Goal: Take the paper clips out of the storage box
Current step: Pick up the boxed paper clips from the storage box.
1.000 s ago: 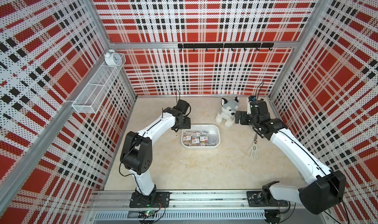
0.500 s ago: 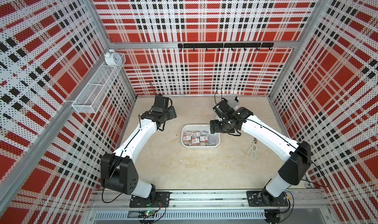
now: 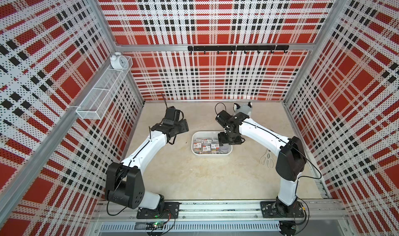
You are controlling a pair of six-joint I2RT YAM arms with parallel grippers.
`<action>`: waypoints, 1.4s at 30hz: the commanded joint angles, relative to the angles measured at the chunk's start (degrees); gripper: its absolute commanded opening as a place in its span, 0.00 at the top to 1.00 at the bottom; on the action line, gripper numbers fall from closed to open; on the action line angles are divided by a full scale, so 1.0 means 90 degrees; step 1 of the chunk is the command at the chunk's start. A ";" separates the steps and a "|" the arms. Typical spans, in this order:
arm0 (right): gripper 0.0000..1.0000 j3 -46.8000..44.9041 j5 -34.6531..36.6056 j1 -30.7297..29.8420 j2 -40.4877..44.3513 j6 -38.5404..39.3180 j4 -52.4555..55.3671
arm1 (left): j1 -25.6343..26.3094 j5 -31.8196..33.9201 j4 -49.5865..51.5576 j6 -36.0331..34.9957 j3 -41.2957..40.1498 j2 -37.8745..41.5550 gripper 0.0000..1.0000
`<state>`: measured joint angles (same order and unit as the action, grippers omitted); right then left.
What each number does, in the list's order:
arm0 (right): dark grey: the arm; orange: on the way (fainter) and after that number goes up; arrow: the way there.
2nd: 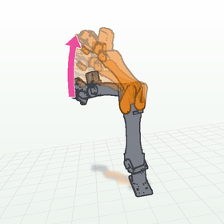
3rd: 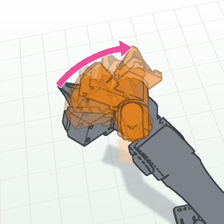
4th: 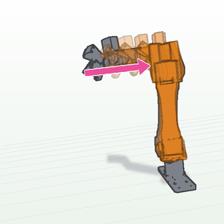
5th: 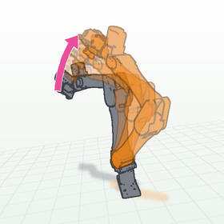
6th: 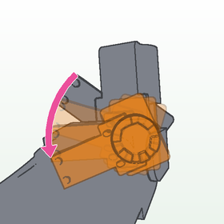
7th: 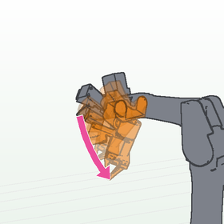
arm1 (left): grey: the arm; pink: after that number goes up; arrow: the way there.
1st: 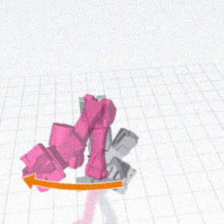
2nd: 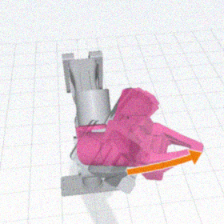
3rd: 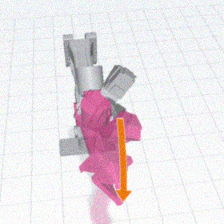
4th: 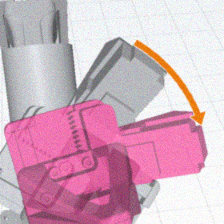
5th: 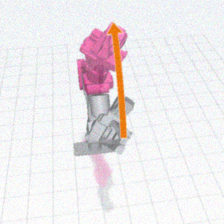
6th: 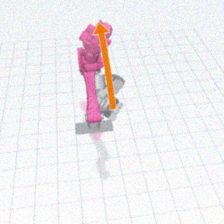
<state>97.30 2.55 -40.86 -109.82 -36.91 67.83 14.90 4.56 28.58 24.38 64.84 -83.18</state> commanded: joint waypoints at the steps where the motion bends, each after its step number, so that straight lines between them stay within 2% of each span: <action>1: 0.17 0.0259 -0.0158 -0.0031 -0.0323 0.0441 0.0150 | -0.0031 -0.0094 -0.0167 -0.0033 -0.0055 0.0131 0.29; 3: 0.14 0.0354 -0.0205 -0.0030 -0.0425 0.0734 0.0194 | -0.0230 -0.0082 -0.0140 -0.0032 -0.0038 0.0112 0.28; 7: 0.11 0.0485 -0.0108 -0.0013 -0.0575 0.1391 0.0358 | -0.0251 -0.0093 -0.0087 -0.0035 -0.0007 0.0073 0.28; 16: 0.13 0.0462 -0.0059 0.0084 -0.0550 0.3314 0.0368 | -0.0241 -0.0091 -0.0066 -0.0058 -0.0025 0.0008 0.28; 31: 0.14 0.0449 -0.0181 0.0194 -0.0776 0.3862 -0.0232 | -0.0190 -0.0090 -0.0084 -0.0072 -0.0085 0.0043 0.27; 42: 0.16 0.0033 -0.0355 0.0184 -0.0837 0.3858 -0.0438 | -0.0191 0.0001 -0.0084 0.0008 -0.0264 0.0237 0.27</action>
<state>98.39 0.19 -39.20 -116.16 -2.42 64.79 12.95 3.90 28.38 24.21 63.46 -83.05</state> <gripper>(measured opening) 0.840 0.728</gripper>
